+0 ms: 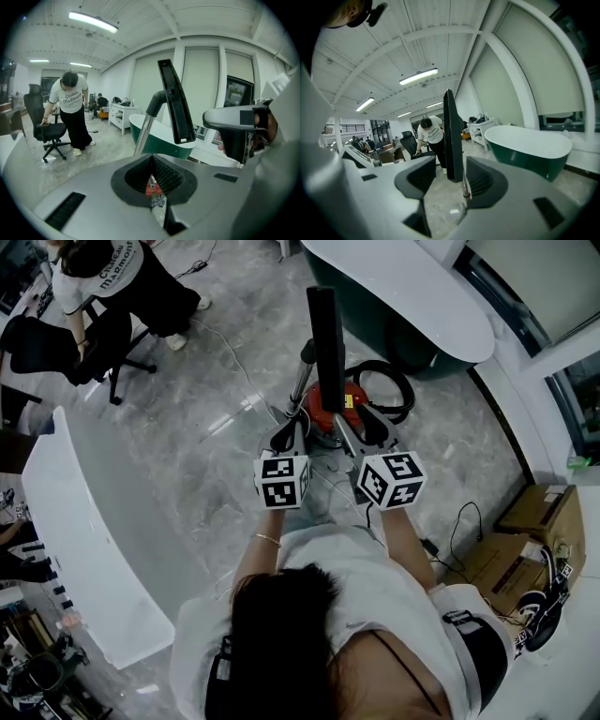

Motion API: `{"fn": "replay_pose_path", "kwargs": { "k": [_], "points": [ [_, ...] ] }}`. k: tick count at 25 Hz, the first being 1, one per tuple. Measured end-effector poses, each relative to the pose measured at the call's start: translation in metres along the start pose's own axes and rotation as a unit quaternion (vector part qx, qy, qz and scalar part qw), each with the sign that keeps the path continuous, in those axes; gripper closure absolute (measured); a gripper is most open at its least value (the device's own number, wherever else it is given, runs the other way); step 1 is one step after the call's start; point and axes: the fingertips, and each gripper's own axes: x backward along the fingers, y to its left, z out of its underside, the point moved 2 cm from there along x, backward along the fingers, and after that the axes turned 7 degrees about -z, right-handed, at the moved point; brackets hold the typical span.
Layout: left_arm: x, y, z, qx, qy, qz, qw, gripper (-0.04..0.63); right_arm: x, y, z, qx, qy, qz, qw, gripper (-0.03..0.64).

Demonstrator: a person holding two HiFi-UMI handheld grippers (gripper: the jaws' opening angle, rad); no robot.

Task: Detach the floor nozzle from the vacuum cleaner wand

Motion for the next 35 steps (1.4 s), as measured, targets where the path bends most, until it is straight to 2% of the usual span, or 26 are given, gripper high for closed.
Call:
{"fn": "replay_pose_path", "kwargs": {
  "k": [7, 16, 22, 28, 35],
  "points": [
    [-0.021, 0.006, -0.013, -0.006, -0.005, 0.017, 0.9998, 0.592, -0.02, -0.005, 0.0, 0.002, 0.021, 0.001, 1.0, 0.342],
    [-0.042, 0.019, -0.025, -0.013, -0.004, 0.03, 0.9994, 0.591, -0.045, -0.013, 0.0, 0.009, 0.044, 0.016, 0.999, 0.333],
    [-0.058, 0.027, -0.033, -0.019, -0.004, 0.04, 0.999, 0.591, -0.064, -0.021, 0.002, 0.006, 0.071, 0.009, 0.997, 0.332],
    [-0.073, 0.033, -0.039, -0.032, -0.002, 0.058, 0.9978, 0.591, -0.079, -0.026, 0.001, 0.008, 0.075, 0.017, 0.997, 0.333],
    [-0.083, 0.041, -0.035, -0.039, 0.007, 0.068, 0.9969, 0.591, -0.089, -0.027, 0.0, 0.037, 0.083, 0.018, 0.996, 0.333]
  ]
}}
